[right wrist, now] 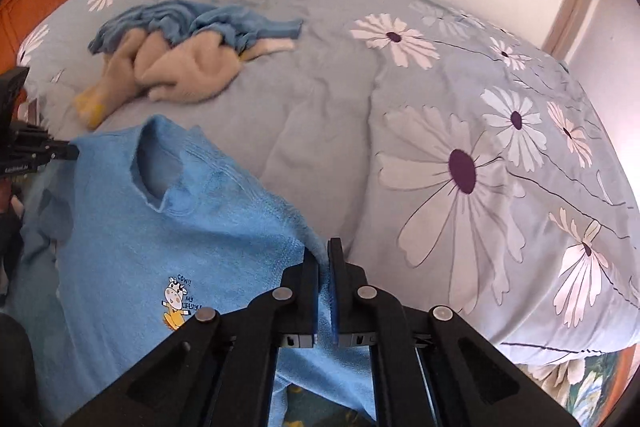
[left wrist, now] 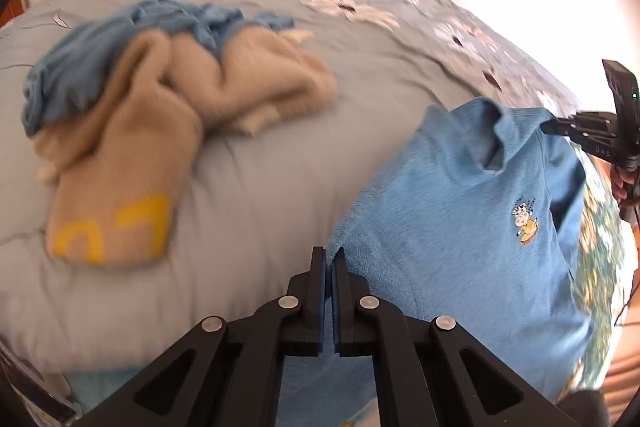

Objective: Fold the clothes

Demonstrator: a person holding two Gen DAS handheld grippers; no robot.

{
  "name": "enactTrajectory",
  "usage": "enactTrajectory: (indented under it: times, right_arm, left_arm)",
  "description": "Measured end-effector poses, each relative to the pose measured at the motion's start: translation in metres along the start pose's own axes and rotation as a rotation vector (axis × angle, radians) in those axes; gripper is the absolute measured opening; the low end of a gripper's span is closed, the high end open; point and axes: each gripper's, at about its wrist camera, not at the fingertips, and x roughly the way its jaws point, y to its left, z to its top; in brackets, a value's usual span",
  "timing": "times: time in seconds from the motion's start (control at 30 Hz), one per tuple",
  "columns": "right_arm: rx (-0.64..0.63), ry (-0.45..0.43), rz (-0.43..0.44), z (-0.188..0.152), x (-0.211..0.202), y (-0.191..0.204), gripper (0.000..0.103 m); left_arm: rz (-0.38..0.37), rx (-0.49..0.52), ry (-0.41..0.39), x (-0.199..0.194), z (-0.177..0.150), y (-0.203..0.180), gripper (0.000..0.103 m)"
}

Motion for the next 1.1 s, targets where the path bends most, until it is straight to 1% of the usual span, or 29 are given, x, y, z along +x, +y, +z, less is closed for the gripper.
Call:
enactTrajectory:
  times: [0.07, 0.1, 0.13, 0.2, 0.27, 0.3, 0.4, 0.43, 0.47, 0.5, 0.53, 0.6, 0.63, 0.67, 0.7, 0.77, 0.8, 0.83, 0.9, 0.97, 1.0, 1.1]
  right_arm:
    - [0.086, 0.028, -0.01, 0.015, 0.02, -0.018, 0.004]
    - [0.12, 0.044, -0.011, 0.017, 0.033, -0.021, 0.004]
    - [0.147, 0.069, -0.009, 0.018, 0.044, -0.025, 0.004]
    - [0.154, 0.114, -0.027, 0.018, 0.062, -0.021, 0.004]
    - [0.147, 0.145, -0.049, 0.019, 0.073, -0.017, 0.004]
    - [0.145, 0.156, -0.059, 0.02, 0.076, -0.016, 0.004]
    - [0.152, 0.169, -0.065, 0.022, 0.08, -0.016, 0.005]
    - [0.153, 0.163, -0.064, 0.023, 0.078, -0.015, 0.005]
    - [0.154, 0.156, -0.062, 0.023, 0.075, -0.015, 0.007]
    - [0.157, 0.148, -0.059, 0.023, 0.071, -0.015, 0.009]
    - [0.16, 0.138, -0.056, 0.022, 0.066, -0.015, 0.011]
    - [0.168, 0.108, -0.05, 0.02, 0.052, -0.016, 0.022]
    - [0.175, 0.086, -0.047, 0.016, 0.041, -0.018, 0.026]
    - [0.181, 0.064, -0.044, 0.012, 0.03, -0.02, 0.032]
    - [0.189, 0.044, -0.044, 0.008, 0.02, -0.022, 0.036]
    - [0.228, 0.016, -0.061, -0.01, -0.003, -0.031, 0.036]
    - [0.264, 0.002, -0.06, -0.023, -0.012, -0.036, 0.037]
    - [0.298, -0.005, -0.061, -0.038, -0.02, -0.041, 0.038]
    - [0.344, 0.014, -0.083, -0.072, -0.032, -0.047, 0.038]
    - [0.368, 0.037, -0.02, -0.112, -0.041, -0.043, 0.038]
    - [0.366, 0.063, 0.02, -0.13, -0.041, -0.037, 0.038]
    - [0.293, 0.157, 0.06, -0.176, -0.033, -0.008, 0.038]
  left_arm:
    - [0.001, -0.062, 0.019, 0.012, 0.018, 0.013, 0.003]
    - [0.002, -0.091, 0.041, 0.022, 0.025, 0.019, 0.003]
    - [0.014, -0.108, 0.059, 0.02, 0.027, 0.018, 0.003]
    - [0.04, -0.113, 0.101, 0.037, 0.026, 0.015, 0.003]
    - [0.06, -0.104, 0.13, 0.045, 0.027, 0.012, 0.004]
    - [0.07, -0.106, 0.139, 0.05, 0.029, 0.012, 0.007]
    - [0.06, -0.146, 0.141, 0.047, 0.03, 0.017, 0.008]
    - [0.054, -0.162, 0.14, 0.045, 0.029, 0.019, 0.014]
    - [0.049, -0.178, 0.138, 0.043, 0.029, 0.021, 0.02]
    - [0.043, -0.194, 0.136, 0.04, 0.028, 0.023, 0.032]
    - [0.051, -0.203, 0.127, 0.035, 0.028, 0.024, 0.037]
    - [0.07, -0.211, 0.095, 0.02, 0.024, 0.023, 0.038]
    - [0.086, -0.216, 0.078, 0.011, 0.019, 0.021, 0.04]
    - [0.104, -0.22, 0.06, 0.001, 0.014, 0.019, 0.041]
    - [0.12, -0.23, 0.038, -0.009, 0.008, 0.015, 0.043]
    - [0.142, -0.247, -0.007, -0.026, -0.009, 0.006, 0.049]
    - [0.147, -0.251, -0.029, -0.033, -0.02, 0.0, 0.054]
    - [0.156, -0.259, -0.042, -0.038, -0.032, -0.006, 0.056]
    - [0.158, -0.279, -0.057, -0.044, -0.057, -0.021, 0.056]
    - [0.142, -0.321, -0.051, -0.051, -0.082, -0.031, 0.056]
    - [0.132, -0.341, -0.042, -0.053, -0.092, -0.035, 0.056]
    - [0.101, -0.393, -0.01, -0.055, -0.118, -0.048, 0.056]
